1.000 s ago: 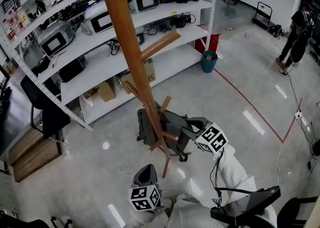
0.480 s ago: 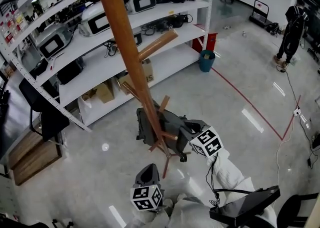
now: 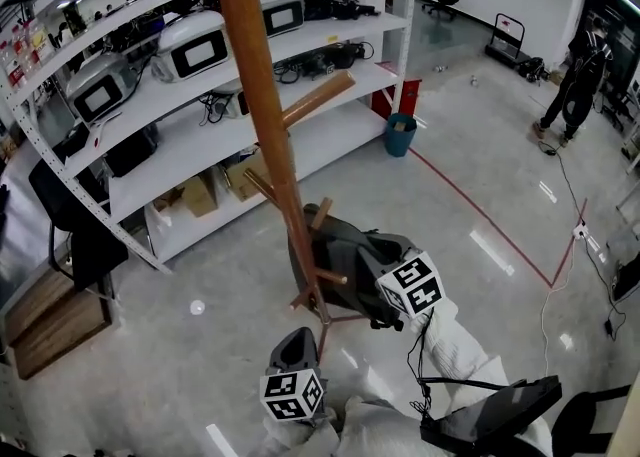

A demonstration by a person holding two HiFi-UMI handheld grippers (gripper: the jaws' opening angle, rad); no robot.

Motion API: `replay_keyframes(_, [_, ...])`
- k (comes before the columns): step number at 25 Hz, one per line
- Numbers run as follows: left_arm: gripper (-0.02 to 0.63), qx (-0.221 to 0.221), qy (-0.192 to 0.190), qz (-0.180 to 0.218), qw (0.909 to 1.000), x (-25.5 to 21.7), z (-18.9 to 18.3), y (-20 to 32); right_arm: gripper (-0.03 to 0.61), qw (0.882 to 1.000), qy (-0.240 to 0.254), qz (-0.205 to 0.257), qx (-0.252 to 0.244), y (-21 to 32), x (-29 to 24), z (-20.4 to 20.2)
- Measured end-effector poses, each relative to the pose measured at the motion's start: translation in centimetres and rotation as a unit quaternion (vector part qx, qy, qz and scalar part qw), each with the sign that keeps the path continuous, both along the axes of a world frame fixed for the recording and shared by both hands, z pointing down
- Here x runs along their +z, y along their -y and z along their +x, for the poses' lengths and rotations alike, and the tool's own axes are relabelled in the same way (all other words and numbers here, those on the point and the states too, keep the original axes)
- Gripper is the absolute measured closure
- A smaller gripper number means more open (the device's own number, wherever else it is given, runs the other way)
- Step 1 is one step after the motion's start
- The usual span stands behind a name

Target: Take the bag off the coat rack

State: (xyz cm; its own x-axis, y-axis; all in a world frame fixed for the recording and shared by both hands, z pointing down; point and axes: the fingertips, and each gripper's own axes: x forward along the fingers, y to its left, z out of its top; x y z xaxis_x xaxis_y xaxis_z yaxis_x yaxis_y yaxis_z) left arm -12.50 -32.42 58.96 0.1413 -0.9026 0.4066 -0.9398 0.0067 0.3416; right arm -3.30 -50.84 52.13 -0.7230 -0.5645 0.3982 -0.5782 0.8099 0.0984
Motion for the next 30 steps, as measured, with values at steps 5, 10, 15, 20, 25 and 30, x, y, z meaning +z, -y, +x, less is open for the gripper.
replay_keyframes(5, [0.614, 0.001, -0.006, 0.012, 0.9999, -0.6, 0.4, 0.6, 0.506, 1.0, 0.006, 0.014, 0.009, 0.4, -2.2, 0.6])
replay_keyframes(10, [0.613, 0.001, -0.006, 0.02, 0.9998, -1.0, 0.4, 1.0, 0.506, 0.999, 0.017, 0.028, 0.011, 0.9, -4.5, 1.0])
replay_keyframes(15, [0.613, 0.0, -0.005, 0.023, 0.9997, -1.5, 0.7, 1.0, 0.506, 0.999, 0.021, 0.044, 0.013, 1.3, -6.4, 1.2])
replay_keyframes(20, [0.613, -0.004, 0.0, 0.029, 0.9996, -2.1, 0.3, 0.9, 0.506, 0.998, 0.036, 0.036, 0.044, 2.8, -7.3, 2.4])
replay_keyframes(25, [0.612, -0.008, 0.003, 0.029, 0.9995, -1.9, -0.1, 0.1, 0.506, 0.993, 0.067, 0.014, 0.092, 3.9, -7.0, 4.5])
replay_keyframes(30, [0.614, -0.005, 0.003, 0.026, 0.9996, -1.7, 0.0, -0.5, 0.506, 0.988, 0.08, 0.009, 0.131, 4.1, -7.0, 6.9])
